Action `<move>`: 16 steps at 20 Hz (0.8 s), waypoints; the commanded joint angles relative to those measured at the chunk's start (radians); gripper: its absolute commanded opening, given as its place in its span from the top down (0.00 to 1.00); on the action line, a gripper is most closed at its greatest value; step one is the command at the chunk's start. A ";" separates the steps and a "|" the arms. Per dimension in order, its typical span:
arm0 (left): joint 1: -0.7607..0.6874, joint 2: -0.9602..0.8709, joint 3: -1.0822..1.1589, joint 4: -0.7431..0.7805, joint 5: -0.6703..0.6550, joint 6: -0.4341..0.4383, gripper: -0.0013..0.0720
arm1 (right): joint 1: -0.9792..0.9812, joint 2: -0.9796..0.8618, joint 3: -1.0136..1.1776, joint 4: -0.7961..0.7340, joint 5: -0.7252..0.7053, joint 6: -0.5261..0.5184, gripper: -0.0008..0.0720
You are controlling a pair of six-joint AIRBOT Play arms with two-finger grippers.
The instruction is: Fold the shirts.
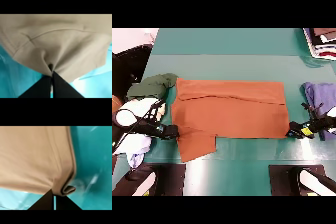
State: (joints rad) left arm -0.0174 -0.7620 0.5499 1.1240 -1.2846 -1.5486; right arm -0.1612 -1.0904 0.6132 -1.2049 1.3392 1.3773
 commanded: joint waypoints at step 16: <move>0.001 -0.185 0.303 0.075 0.153 0.041 0.95 | 0.129 -0.032 0.428 -0.152 0.043 0.061 0.97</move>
State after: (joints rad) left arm -0.0177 -0.7795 0.7780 1.1809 -1.3052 -1.5661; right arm -0.0902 -0.9894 0.9325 -1.3647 1.4643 1.4345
